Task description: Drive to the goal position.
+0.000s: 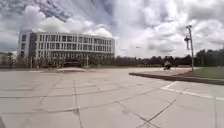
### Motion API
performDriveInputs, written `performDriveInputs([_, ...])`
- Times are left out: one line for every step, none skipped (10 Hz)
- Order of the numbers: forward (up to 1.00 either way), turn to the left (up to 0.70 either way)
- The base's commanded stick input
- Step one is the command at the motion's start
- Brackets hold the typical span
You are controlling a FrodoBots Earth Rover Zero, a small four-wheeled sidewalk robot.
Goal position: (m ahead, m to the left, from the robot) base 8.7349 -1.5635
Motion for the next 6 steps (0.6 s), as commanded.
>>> performDriveInputs([0.70, 0.02])
performDriveInputs([0.70, 0.01])
performDriveInputs([0.70, 0.00])
performDriveInputs([0.70, 0.04])
performDriveInputs([0.70, 0.01])
performDriveInputs([0.70, 0.00])
